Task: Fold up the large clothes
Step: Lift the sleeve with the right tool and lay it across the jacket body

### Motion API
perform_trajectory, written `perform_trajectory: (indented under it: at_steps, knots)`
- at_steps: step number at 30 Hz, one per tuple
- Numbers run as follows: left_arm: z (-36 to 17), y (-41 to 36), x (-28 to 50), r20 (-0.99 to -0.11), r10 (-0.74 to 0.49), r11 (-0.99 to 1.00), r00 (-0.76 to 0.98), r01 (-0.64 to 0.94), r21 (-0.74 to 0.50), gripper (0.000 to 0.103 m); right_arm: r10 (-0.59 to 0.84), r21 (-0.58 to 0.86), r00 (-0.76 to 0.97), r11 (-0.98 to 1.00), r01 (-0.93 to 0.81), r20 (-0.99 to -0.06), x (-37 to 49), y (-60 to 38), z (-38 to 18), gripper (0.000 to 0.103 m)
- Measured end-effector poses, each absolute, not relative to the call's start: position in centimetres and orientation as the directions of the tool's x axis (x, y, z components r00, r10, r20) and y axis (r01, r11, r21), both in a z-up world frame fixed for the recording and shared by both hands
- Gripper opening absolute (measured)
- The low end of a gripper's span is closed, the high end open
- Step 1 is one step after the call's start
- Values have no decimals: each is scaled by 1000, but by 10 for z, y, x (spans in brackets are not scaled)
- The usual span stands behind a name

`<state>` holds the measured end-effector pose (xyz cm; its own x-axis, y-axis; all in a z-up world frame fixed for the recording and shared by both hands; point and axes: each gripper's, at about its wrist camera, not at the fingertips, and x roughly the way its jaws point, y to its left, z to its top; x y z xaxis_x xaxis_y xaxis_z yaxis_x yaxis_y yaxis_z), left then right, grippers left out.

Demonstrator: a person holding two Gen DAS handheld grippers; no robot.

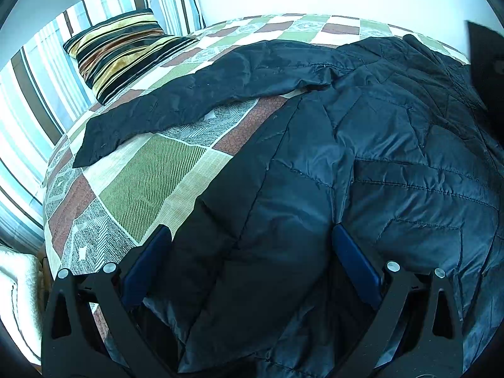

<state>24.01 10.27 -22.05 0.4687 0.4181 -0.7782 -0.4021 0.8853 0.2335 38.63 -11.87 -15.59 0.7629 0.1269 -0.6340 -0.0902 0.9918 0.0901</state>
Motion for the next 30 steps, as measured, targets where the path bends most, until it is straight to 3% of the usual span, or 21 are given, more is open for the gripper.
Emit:
perform_trajectory:
  at_steps: [9, 11, 12, 15, 16, 23, 30]
  knots:
    - [-221, 102, 240, -780, 415, 886, 469, -403, 229, 101, 143, 18, 612, 979, -205, -778, 400, -66, -209, 12]
    - [-221, 102, 240, -780, 414, 886, 469, -404, 228, 101, 131, -6, 590, 975, -223, -797, 401, -57, -218, 16]
    - [-221, 102, 241, -781, 413, 886, 469, -403, 227, 101, 130, -9, 589, 974, -228, -798, 401, -55, -219, 21]
    - [-222, 102, 241, -781, 412, 887, 470, -404, 224, 101, 211, 59, 581, 961, -269, -786, 392, -54, -211, 52]
    - [-222, 102, 241, -781, 411, 887, 470, -404, 224, 101, 238, 80, 584, 956, -284, -776, 385, -54, -205, 56]
    - [-223, 103, 241, -782, 408, 888, 471, -405, 220, 101, 239, 98, 692, 967, -237, -682, 342, -104, -156, 55]
    - [-223, 103, 240, -781, 408, 888, 472, -405, 219, 101, -58, 60, 696, 988, 145, -716, 357, -250, -160, 31]
